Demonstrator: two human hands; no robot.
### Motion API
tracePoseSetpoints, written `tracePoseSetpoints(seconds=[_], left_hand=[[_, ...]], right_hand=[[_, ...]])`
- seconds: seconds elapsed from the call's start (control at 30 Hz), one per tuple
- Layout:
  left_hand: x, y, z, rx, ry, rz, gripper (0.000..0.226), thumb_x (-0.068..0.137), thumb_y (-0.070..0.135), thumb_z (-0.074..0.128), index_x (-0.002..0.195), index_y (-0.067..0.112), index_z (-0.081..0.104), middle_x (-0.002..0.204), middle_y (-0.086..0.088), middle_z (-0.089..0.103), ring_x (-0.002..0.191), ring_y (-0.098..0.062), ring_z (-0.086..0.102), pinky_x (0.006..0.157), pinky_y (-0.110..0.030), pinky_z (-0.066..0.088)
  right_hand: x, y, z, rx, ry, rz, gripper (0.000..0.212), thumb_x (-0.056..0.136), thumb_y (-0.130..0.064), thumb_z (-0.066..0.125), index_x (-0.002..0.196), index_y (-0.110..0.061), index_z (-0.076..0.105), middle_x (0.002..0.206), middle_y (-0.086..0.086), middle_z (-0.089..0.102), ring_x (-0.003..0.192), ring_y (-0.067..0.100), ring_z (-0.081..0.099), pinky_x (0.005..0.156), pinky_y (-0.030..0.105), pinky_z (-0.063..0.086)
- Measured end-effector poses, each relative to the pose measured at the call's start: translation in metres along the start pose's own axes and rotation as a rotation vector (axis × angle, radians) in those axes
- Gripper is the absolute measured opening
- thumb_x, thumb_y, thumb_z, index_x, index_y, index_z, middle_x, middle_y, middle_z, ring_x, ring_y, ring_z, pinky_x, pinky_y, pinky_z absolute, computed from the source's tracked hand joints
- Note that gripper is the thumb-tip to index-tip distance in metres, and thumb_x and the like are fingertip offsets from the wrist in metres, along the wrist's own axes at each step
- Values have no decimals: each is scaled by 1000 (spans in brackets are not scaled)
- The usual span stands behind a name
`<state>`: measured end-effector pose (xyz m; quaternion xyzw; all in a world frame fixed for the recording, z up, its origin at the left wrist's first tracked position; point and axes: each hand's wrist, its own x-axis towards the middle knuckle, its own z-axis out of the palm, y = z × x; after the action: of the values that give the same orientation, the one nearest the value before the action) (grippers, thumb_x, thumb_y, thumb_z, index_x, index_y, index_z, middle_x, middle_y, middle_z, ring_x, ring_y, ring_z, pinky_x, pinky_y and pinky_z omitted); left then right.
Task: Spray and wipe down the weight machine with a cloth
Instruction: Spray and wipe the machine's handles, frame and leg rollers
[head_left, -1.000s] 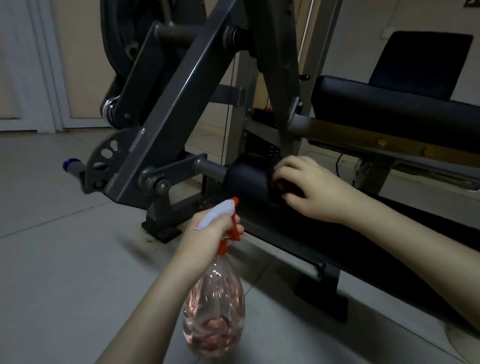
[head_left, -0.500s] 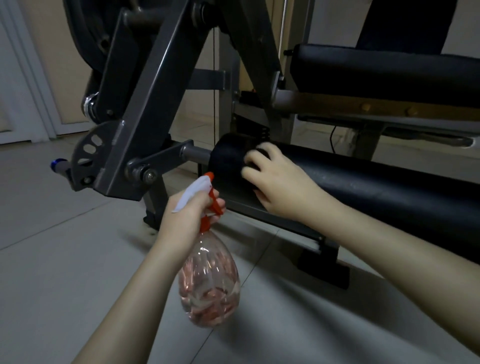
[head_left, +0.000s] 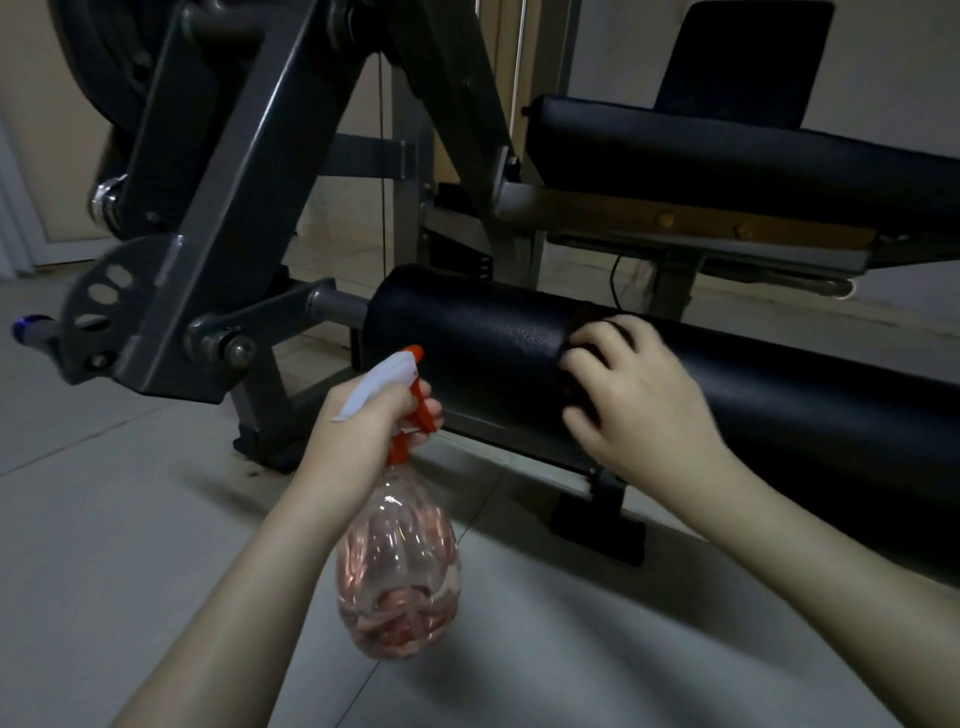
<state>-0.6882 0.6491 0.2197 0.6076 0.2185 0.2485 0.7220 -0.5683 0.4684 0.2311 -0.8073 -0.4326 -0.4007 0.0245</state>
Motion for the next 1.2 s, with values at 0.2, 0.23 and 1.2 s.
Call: tracePoseSetpoints(seconds=[0.2,0.23,1.2], left_hand=[[-9,3,6,90,-104,26,22,95,19,53,76,18,65,72,-7,70,67,-18,68,75,-33,52],[-8,3,7,85,-108,33,24,95,20,54,73,19,65,79,-10,72,69,-19,69,78,-34,52],[27,-39,100,64,-303,-76,43,94,-2,37,72,18,68,58,1,70,78,-26,69,75,-37,52]], right_hand=[[15,-19,8,25,48,158,49,77,-29,66,122,-11,58,127,19,53,118,45,45,95,52,42],[26,-27,13,44,54,148,49,78,-30,66,122,-11,58,128,19,53,119,45,45,95,52,41],[-62,82,-42,-52,230,325,27,83,-23,48,91,-7,69,93,11,63,87,33,56,67,37,50]])
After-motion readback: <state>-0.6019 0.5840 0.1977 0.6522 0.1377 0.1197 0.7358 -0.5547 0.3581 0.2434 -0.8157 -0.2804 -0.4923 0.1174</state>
